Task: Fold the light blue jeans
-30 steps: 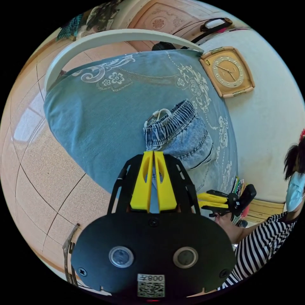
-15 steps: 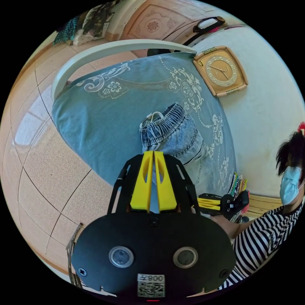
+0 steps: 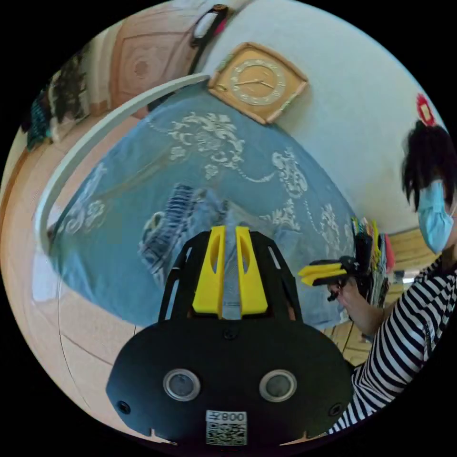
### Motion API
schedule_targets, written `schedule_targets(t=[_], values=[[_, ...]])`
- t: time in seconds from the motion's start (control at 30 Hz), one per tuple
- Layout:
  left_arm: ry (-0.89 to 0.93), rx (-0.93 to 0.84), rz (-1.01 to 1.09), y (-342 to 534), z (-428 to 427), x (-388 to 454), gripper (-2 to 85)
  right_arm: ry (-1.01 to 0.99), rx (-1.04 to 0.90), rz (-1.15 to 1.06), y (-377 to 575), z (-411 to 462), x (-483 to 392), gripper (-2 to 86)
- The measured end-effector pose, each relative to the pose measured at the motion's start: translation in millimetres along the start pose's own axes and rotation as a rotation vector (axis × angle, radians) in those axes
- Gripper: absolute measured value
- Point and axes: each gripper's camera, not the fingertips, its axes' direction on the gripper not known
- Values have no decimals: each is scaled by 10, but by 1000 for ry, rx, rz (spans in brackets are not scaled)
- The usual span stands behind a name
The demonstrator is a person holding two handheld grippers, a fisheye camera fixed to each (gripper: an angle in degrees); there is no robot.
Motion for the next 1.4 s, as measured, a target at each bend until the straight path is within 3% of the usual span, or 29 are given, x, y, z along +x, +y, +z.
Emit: schedule_targets(t=[0.17, 0.3, 0.5, 0.77, 0.97, 1.4], values=[[308, -240, 395, -767, 874, 929, 65, 140, 122, 115, -8, -646, 703, 76], [357, -424, 515, -1063, 1378, 1384, 74, 64, 51, 135, 170, -598, 938, 76], [343, -648, 575, -1302, 1829, 1906, 52, 190, 71, 112, 490, -467, 826, 74], [408, -433, 589, -1526, 1475, 2340, 28, 165, 212, 144, 619, -993, 1091, 71], [449, -392, 512, -1612, 1445, 2618, 26, 82, 104, 114, 660, -877, 1361, 63], [456, -347, 566, -1716, 1215, 3442, 26, 0, 77, 127, 871, -1012, 1751, 12]])
